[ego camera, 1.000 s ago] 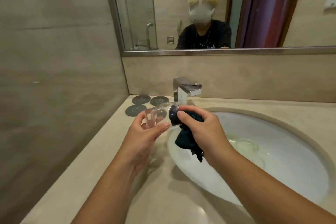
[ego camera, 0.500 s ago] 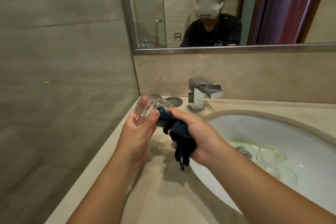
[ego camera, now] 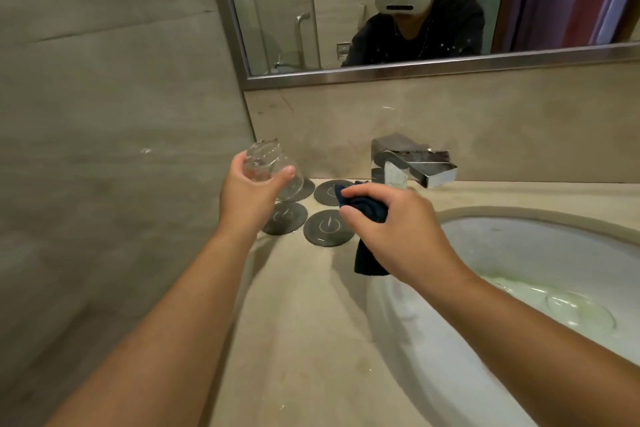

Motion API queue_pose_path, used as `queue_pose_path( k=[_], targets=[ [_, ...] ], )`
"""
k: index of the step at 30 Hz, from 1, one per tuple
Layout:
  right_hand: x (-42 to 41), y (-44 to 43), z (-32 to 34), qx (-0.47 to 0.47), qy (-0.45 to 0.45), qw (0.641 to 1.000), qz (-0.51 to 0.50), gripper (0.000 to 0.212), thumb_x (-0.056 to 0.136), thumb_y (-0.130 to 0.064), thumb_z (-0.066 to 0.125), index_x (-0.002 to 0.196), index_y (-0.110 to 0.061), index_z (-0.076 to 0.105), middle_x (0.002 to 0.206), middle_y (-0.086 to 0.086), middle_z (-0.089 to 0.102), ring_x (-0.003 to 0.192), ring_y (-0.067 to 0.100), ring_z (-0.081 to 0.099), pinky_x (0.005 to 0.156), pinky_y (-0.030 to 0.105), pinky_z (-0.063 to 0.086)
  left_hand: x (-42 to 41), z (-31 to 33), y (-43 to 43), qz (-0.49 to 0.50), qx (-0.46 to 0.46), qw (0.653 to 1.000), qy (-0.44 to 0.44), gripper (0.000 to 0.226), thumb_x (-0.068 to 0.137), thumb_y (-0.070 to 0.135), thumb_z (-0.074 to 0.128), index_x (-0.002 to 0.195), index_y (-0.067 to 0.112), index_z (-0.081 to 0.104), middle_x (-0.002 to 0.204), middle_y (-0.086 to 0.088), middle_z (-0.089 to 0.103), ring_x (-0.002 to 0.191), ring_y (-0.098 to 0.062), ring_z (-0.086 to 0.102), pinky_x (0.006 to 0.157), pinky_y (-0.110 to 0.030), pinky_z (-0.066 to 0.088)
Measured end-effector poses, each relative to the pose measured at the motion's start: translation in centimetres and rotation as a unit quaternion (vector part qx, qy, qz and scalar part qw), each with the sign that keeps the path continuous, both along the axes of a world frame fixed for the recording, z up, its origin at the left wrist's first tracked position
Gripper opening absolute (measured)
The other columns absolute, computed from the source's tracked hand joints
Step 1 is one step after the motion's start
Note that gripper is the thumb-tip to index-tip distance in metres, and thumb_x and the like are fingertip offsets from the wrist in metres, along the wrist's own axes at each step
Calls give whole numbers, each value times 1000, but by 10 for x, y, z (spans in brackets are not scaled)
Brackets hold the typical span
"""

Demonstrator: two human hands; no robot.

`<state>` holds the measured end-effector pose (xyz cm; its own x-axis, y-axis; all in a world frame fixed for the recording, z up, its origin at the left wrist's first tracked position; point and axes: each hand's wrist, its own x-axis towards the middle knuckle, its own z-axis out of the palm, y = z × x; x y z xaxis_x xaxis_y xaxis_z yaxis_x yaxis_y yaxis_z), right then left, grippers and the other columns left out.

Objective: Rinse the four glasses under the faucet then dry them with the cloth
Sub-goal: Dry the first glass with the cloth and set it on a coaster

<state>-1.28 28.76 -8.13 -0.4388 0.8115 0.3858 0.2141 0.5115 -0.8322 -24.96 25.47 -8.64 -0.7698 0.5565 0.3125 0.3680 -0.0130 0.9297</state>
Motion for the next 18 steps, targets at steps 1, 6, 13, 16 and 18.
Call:
queue_pose_path(
  k=[1,6,13,16,18],
  targets=[
    [-1,3,-1,14,-11,1000,4,19,92,-28,79,110,-32,82,102,-24,76,100,-4,66,87,8,47,-3,-1,8,3,-14,1000,17,74,77,41,95,139,28,56,120,7,73,108,-10,71,95,-30,57],
    [-7,12,-12,42,-64,997,26,22,94,-34,77,116,-35,80,110,-19,76,106,1,66,96,21,51,-14,-9,37,15,-52,997,58,72,77,42,94,138,31,56,116,10,69,109,-12,69,97,-33,58],
    [-10,19,-23,41,-58,997,38,20,94,-34,78,114,-34,81,110,-18,78,106,2,67,98,29,54,-28,-18,58,23,-93,993,69,80,79,44,92,146,25,53,114,7,67,107,-14,65,96,-30,52],
    [-11,21,-24,30,-47,998,42,19,93,-34,78,112,-34,82,109,-18,78,105,1,67,97,26,53,-33,-23,66,24,-101,992,66,81,77,47,93,145,25,53,112,7,69,107,-14,68,100,-35,56],
    [-11,22,-25,28,-42,998,42,18,93,-33,79,111,-33,82,107,-19,78,104,1,67,95,23,53,-34,-25,68,23,-109,991,69,82,77,47,93,145,25,53,113,6,69,108,-15,68,101,-37,56]
  ],
)
